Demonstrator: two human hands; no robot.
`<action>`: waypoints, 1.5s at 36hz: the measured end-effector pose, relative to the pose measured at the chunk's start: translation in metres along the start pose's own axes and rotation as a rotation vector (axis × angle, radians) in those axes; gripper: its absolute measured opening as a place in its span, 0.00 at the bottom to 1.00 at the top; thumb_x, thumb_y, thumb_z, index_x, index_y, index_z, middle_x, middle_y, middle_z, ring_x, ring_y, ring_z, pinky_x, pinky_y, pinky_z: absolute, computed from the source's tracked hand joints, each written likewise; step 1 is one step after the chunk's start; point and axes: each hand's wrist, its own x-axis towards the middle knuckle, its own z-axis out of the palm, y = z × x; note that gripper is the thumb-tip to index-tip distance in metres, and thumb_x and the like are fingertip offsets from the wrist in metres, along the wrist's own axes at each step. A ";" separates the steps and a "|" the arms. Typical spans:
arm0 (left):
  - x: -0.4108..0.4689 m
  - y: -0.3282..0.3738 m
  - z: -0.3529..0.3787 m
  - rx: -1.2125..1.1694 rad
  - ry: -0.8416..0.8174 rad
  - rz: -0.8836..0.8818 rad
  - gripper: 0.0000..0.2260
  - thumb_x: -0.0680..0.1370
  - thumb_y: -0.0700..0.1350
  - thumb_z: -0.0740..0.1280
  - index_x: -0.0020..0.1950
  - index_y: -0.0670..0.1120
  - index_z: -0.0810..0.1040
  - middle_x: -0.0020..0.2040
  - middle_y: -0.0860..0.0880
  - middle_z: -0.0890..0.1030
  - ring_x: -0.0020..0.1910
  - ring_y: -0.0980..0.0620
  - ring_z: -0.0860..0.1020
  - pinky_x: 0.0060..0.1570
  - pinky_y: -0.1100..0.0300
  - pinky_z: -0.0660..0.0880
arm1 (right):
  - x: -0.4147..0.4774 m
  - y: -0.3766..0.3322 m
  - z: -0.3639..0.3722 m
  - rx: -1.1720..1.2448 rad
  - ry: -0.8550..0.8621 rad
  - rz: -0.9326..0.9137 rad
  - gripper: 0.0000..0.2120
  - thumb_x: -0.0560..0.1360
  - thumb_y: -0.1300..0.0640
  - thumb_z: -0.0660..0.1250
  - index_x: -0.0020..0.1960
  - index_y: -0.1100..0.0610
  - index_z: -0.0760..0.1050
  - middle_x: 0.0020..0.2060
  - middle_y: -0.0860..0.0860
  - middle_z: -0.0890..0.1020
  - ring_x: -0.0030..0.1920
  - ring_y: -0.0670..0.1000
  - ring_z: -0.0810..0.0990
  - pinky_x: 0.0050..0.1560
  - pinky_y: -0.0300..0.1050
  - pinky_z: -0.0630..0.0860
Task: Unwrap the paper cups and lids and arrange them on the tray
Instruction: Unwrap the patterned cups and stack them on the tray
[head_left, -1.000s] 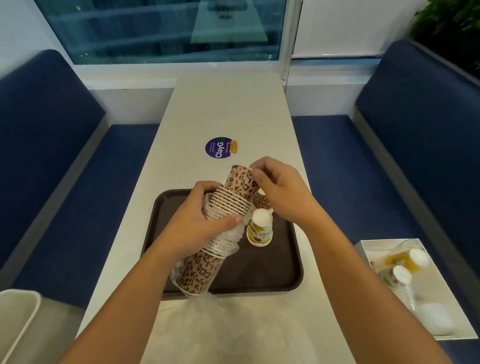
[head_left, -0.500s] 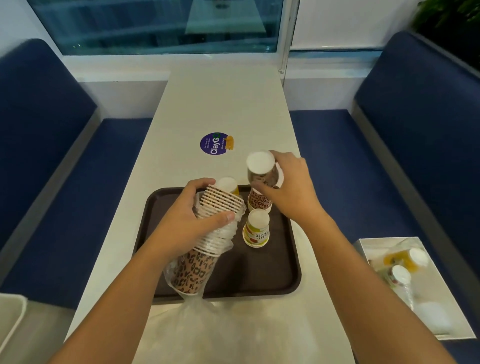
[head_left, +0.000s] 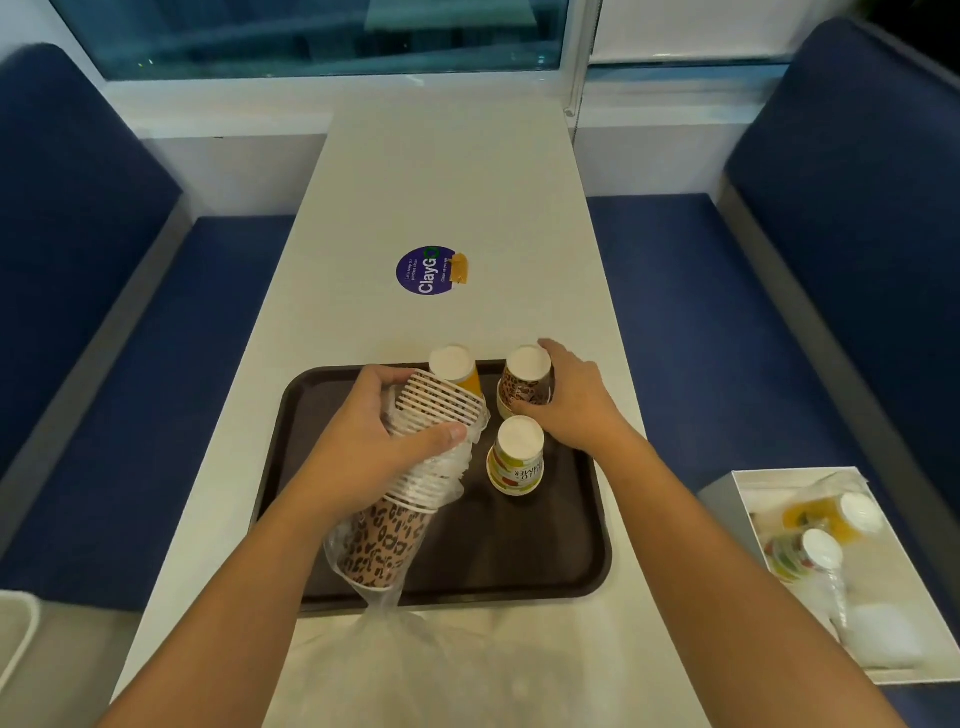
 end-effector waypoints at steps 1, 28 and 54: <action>0.000 0.000 0.000 0.004 -0.002 0.004 0.32 0.68 0.58 0.79 0.67 0.61 0.68 0.56 0.65 0.79 0.49 0.70 0.80 0.45 0.66 0.78 | -0.003 -0.004 -0.003 -0.028 0.021 -0.009 0.45 0.72 0.42 0.78 0.81 0.47 0.58 0.77 0.51 0.68 0.76 0.57 0.64 0.73 0.61 0.68; -0.041 0.016 -0.015 0.002 -0.007 0.100 0.29 0.71 0.57 0.80 0.67 0.60 0.69 0.57 0.61 0.81 0.50 0.66 0.82 0.48 0.63 0.80 | -0.092 -0.112 -0.042 0.265 0.188 -0.409 0.08 0.85 0.56 0.61 0.52 0.55 0.78 0.45 0.46 0.82 0.46 0.42 0.80 0.42 0.33 0.76; -0.005 0.000 -0.005 -0.065 -0.016 0.029 0.29 0.66 0.60 0.78 0.64 0.65 0.71 0.54 0.68 0.81 0.52 0.68 0.81 0.42 0.68 0.80 | -0.022 -0.011 -0.021 0.247 0.146 -0.115 0.34 0.72 0.53 0.80 0.73 0.49 0.68 0.67 0.47 0.78 0.64 0.47 0.75 0.58 0.36 0.74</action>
